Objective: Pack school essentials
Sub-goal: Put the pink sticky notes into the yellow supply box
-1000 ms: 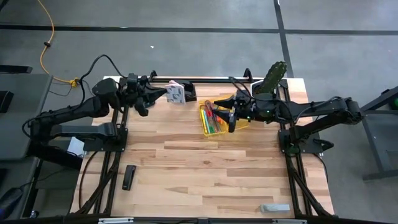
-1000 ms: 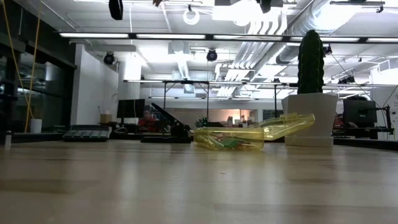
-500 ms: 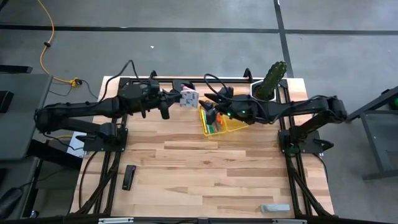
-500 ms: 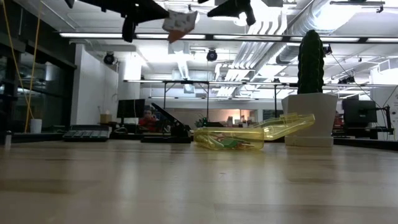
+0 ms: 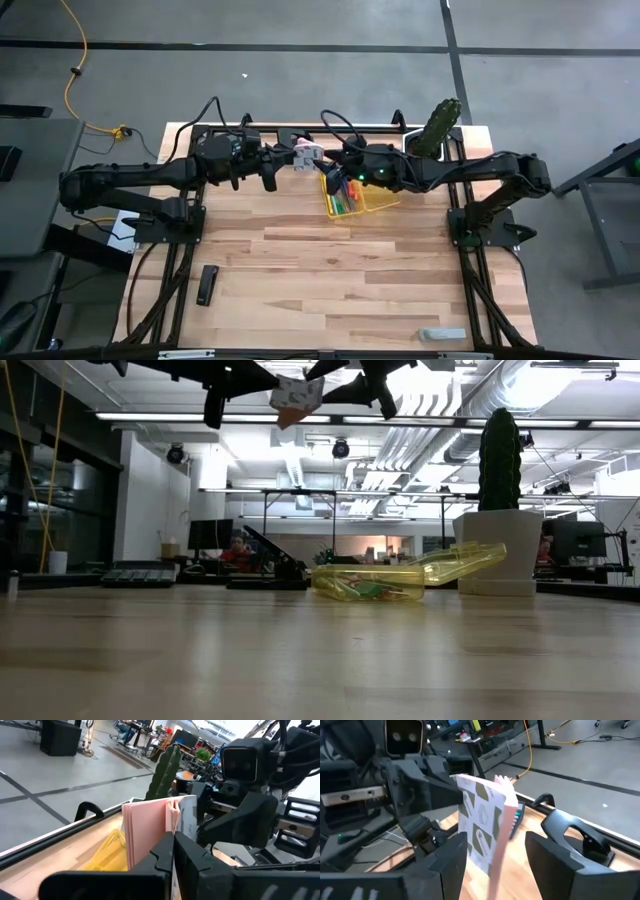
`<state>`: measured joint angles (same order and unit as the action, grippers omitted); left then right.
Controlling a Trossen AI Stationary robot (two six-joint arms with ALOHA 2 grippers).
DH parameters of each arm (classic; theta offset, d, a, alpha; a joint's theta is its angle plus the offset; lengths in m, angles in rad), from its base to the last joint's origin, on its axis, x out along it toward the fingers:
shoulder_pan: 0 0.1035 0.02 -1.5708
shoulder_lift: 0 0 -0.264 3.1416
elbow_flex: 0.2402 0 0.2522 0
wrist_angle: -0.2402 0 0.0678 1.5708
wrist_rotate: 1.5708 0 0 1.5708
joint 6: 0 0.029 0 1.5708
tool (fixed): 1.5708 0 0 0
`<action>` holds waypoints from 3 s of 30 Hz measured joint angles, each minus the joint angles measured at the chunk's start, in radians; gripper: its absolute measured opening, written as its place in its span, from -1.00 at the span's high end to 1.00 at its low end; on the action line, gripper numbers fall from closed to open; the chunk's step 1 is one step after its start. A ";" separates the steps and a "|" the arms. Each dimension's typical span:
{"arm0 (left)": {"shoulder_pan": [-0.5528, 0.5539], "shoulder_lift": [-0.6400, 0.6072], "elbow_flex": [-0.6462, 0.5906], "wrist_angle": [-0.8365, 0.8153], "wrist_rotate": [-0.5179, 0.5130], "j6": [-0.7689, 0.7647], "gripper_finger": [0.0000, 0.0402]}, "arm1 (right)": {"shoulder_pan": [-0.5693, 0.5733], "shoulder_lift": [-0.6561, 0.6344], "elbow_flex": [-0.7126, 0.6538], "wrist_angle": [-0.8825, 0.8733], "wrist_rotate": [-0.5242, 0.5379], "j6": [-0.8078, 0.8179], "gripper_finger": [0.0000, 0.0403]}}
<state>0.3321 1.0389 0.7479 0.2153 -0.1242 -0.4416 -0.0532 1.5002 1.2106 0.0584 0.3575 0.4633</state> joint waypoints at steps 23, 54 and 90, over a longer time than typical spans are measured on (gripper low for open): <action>0.039 -0.047 0.000 -0.068 0.053 -0.046 0.81 | -0.036 -0.055 0.000 -0.139 -0.047 0.013 0.97; -0.098 -0.321 0.000 -0.207 0.014 0.145 0.07 | -0.030 -0.511 -0.392 0.029 -0.079 -0.038 1.00; -0.098 -0.321 0.000 -0.211 0.011 0.108 0.07 | -0.363 0.077 -0.377 -0.211 -0.692 0.407 0.53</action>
<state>0.2337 0.7181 0.7475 0.0044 -0.1127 -0.3336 -0.4160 1.5772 0.8339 -0.1530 -0.3342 0.8701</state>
